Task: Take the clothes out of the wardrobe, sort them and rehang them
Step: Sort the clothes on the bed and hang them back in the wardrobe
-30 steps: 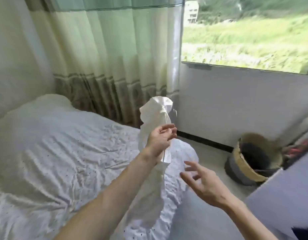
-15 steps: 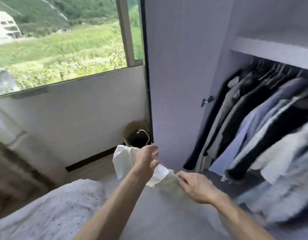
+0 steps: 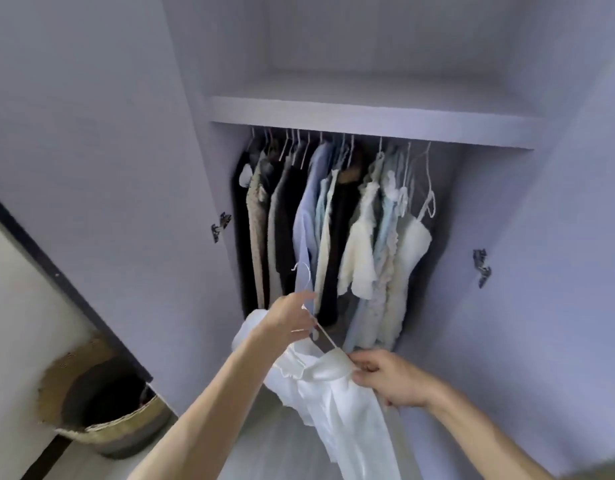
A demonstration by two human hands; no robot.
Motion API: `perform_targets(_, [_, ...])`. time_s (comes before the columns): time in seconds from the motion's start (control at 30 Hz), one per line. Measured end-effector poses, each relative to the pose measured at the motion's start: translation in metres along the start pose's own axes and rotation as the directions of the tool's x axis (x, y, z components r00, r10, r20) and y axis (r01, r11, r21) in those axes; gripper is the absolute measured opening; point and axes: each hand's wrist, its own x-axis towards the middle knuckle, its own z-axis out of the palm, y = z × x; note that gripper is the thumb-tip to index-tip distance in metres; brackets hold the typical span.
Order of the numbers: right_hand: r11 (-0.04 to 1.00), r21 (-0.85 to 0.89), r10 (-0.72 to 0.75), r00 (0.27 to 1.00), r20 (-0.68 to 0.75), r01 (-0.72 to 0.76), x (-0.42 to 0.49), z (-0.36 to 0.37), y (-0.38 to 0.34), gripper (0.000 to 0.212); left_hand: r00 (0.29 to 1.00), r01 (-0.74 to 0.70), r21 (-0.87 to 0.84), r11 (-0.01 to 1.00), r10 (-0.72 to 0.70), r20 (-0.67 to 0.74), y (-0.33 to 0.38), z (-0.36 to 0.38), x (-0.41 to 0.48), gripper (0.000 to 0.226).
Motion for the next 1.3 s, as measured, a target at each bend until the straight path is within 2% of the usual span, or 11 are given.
perform_targets(0.17, [0.984, 0.127, 0.155, 0.951, -0.266, -0.125, -0.031, -0.015, 0.028, 0.025, 0.971, -0.148, 0.299, 0.943, 0.08, 0.227, 0.02, 0.042, 0.013, 0.039])
perform_targets(0.27, [0.947, 0.297, 0.228, 0.904, -0.361, -0.12, -0.044, -0.026, 0.036, 0.023, 0.942, -0.283, 0.496, 0.821, 0.139, 0.306, 0.039, 0.061, 0.012, 0.055])
perform_targets(0.4, [0.916, 0.397, 0.274, 0.821, -0.501, -0.064, -0.051, -0.047, 0.032, 0.02, 0.884, -0.46, 0.626, 0.63, 0.262, 0.386, 0.07, 0.073, 0.015, 0.065])
perform_targets(0.53, [0.956, 0.283, 0.254, 0.708, -0.659, -0.08, -0.045, -0.085, 0.025, 0.025, 0.798, -0.587, 0.705, 0.398, 0.429, 0.422, 0.115, 0.082, 0.025, 0.068])
perform_targets(0.63, [0.978, 0.128, 0.205, 0.614, -0.763, -0.167, -0.034, -0.121, 0.017, 0.022, 0.726, -0.604, 0.769, 0.207, 0.54, 0.425, 0.155, 0.085, 0.04, 0.071])
perform_targets(0.77, [0.954, -0.007, 0.161, 0.53, -0.833, -0.3, -0.014, -0.176, 0.009, 0.017, 0.68, -0.545, 0.833, 0.097, 0.632, 0.372, 0.207, 0.093, 0.052, 0.074])
perform_targets(0.87, [0.917, -0.064, 0.147, 0.481, -0.864, -0.395, 0.009, -0.219, 0.01, 0.029, 0.618, -0.515, 0.856, 0.037, 0.709, 0.341, 0.242, 0.099, 0.065, 0.076])
perform_targets(1.1, [0.853, -0.184, 0.094, 0.489, -0.867, -0.488, 0.069, -0.29, 0.025, 0.031, 0.409, -0.29, 0.921, -0.262, 0.836, 0.366, 0.294, 0.114, 0.124, 0.078])
perform_targets(1.17, [0.855, -0.223, 0.081, 0.545, -0.834, -0.468, 0.079, -0.305, 0.031, 0.034, 0.415, -0.256, 0.924, -0.285, 0.831, 0.371, 0.301, 0.116, 0.147, 0.073])
perform_targets(1.23, [0.877, -0.254, 0.064, 0.623, -0.779, -0.408, 0.086, -0.31, 0.041, 0.036, 0.423, -0.263, 0.93, -0.255, 0.836, 0.349, 0.299, 0.118, 0.168, 0.068])
perform_targets(1.3, [0.914, -0.244, 0.04, 0.671, -0.741, -0.324, 0.093, -0.303, 0.051, 0.033, 0.347, -0.291, 0.93, -0.223, 0.882, 0.32, 0.291, 0.119, 0.185, 0.067])
